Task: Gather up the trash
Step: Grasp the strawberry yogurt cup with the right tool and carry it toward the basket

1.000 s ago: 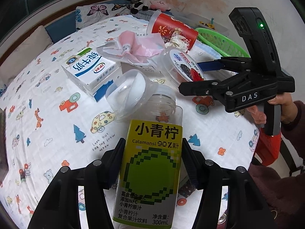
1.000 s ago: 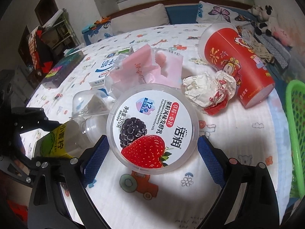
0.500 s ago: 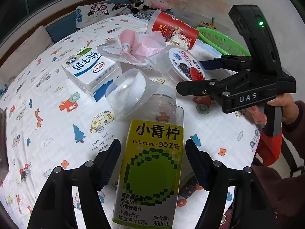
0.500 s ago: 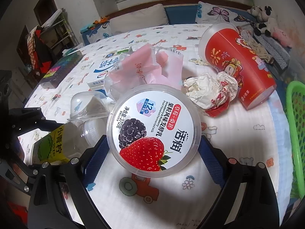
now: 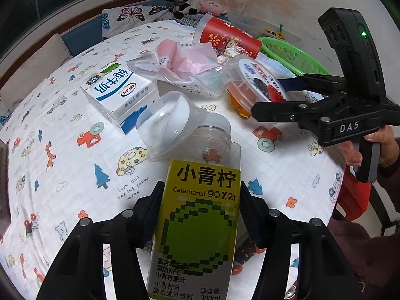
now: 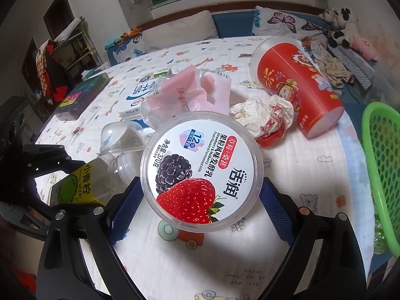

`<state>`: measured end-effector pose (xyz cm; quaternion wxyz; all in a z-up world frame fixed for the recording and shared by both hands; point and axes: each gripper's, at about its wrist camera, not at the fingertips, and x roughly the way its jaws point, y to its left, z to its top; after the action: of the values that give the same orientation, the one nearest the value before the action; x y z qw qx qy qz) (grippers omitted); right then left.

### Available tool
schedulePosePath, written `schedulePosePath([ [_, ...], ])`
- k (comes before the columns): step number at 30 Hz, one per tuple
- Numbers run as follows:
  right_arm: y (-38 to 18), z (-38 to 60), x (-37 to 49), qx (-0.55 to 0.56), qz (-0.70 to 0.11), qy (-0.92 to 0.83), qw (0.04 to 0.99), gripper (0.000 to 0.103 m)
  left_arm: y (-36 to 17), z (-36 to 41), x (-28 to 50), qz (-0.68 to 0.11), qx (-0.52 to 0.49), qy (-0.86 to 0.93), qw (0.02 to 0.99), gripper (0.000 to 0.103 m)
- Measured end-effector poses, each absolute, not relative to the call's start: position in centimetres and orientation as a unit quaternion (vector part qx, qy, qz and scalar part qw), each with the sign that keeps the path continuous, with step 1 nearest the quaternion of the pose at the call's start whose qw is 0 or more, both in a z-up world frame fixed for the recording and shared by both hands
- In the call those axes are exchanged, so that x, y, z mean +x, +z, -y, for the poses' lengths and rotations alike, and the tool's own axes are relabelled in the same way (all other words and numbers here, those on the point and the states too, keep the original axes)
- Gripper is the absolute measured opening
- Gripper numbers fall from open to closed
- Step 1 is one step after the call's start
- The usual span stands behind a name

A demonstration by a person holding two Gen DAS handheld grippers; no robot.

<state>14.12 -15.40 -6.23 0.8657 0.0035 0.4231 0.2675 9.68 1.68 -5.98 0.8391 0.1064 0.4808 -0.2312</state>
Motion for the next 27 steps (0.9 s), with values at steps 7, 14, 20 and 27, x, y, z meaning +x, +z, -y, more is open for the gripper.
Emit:
schedulePosePath([
  [7, -5.9, 16.7, 13.4, 0.010, -0.420, 0.260, 0.869, 0.091, -5.7, -1.4, 8.7, -0.479, 0.106, -0.238, 0.839, 0.055],
  [14, -5.6, 18.5, 12.9, 0.025, -0.416, 0.246, 0.875, 0.091, -5.1, -0.7, 8.0, -0.475, 0.102, -0.249, 0.838, 0.055],
  [20, -5.5, 20.2, 12.5, 0.033, -0.415, 0.233, 0.879, 0.091, -4.7, 0.4, 7.5, -0.470, 0.108, -0.260, 0.836, 0.055],
  [27, -5.0, 22.4, 11.7, 0.043, -0.407, 0.219, 0.886, 0.091, -4.3, 1.5, 7.1, -0.467, 0.109, -0.273, 0.834, 0.055],
])
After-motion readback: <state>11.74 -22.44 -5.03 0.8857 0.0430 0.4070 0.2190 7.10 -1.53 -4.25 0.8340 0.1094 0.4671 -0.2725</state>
